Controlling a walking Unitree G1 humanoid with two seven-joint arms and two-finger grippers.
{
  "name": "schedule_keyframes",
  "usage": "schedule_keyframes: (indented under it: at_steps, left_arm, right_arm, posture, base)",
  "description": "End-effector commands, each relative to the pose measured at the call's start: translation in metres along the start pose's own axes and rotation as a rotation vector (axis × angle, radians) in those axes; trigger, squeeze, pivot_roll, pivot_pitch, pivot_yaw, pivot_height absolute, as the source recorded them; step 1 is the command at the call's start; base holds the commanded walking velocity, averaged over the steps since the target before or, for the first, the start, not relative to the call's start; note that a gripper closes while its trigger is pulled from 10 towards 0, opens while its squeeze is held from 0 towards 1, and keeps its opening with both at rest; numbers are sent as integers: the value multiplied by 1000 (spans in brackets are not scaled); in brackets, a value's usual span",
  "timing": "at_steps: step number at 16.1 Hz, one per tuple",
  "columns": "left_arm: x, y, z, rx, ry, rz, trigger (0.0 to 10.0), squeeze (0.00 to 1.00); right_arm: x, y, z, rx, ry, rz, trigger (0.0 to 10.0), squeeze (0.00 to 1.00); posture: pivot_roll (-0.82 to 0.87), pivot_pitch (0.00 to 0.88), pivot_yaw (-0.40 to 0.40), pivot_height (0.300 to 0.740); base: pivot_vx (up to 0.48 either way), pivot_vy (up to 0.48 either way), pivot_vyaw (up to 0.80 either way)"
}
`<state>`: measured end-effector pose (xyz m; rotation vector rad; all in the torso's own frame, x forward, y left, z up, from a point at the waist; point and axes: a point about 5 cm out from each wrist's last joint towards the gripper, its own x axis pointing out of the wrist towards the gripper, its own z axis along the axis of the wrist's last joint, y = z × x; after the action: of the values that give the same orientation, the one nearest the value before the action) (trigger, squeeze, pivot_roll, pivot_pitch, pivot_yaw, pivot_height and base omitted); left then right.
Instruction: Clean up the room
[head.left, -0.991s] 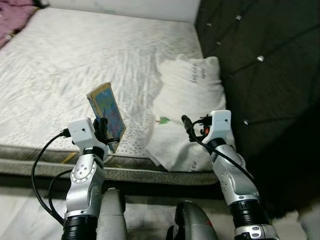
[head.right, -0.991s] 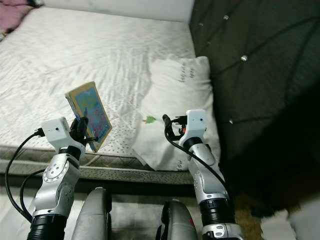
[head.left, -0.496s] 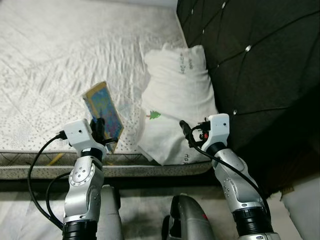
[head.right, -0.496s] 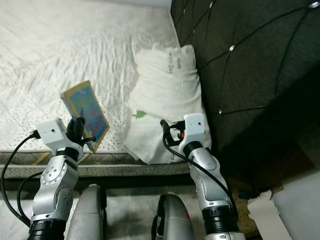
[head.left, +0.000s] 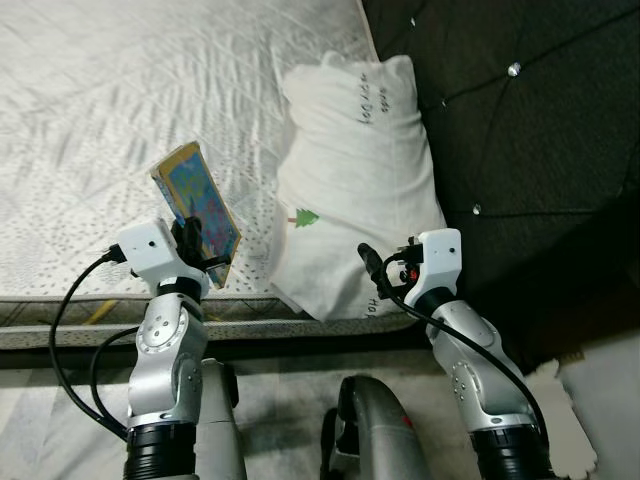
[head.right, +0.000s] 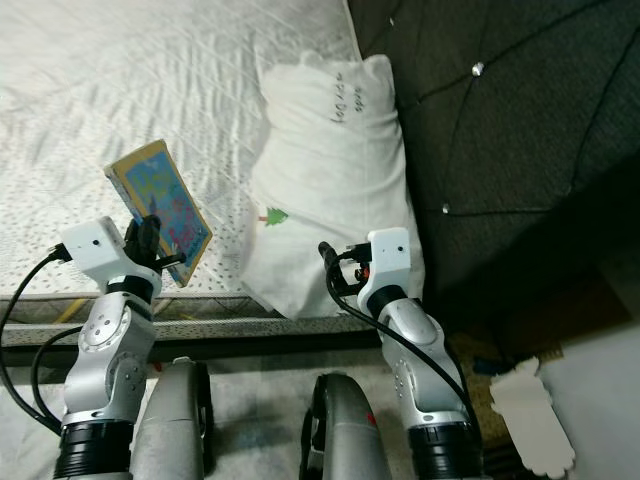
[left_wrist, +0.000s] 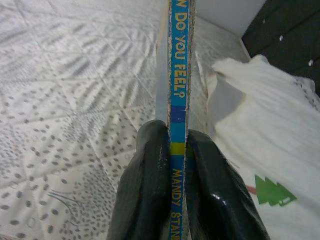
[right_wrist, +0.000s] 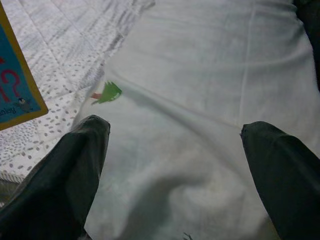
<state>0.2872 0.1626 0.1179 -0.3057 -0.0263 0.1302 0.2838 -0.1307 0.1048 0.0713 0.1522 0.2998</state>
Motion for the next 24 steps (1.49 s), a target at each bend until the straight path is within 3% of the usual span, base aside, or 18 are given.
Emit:
schedule_keyframes:
  at_steps: [1, 5, 16, 24]
  left_arm:
    - [-2, -6, 2, -8, -14, -11, 10000, 0]
    - [-4, -6, 0, -13, -9, 0, 10000, 0]
    - [-4, -2, 7, 13, -55, -8, 10000, 0]
    - [-1, -1, 11, 14, -76, -28, 10000, 0]
  right_arm:
    - [-4, -2, -2, -1, 20, 1, 10000, 0]
    - [-6, -1, -2, 3, 30, 7, 10000, 0]
    - [-4, 2, -1, -6, 34, 25, 10000, 0]
    - [0, 3, -2, 3, 30, 39, 10000, 0]
  posture:
    - [-17, 241, -132, 633]
    - [-15, 247, -135, 584]
    - [-7, 241, -136, 584]
    - [5, 225, -131, 584]
  base:
    - [0, 0, 0]
    - [0, 0, 0]
    - [0, 0, 0]
    - [374, 0, 0]
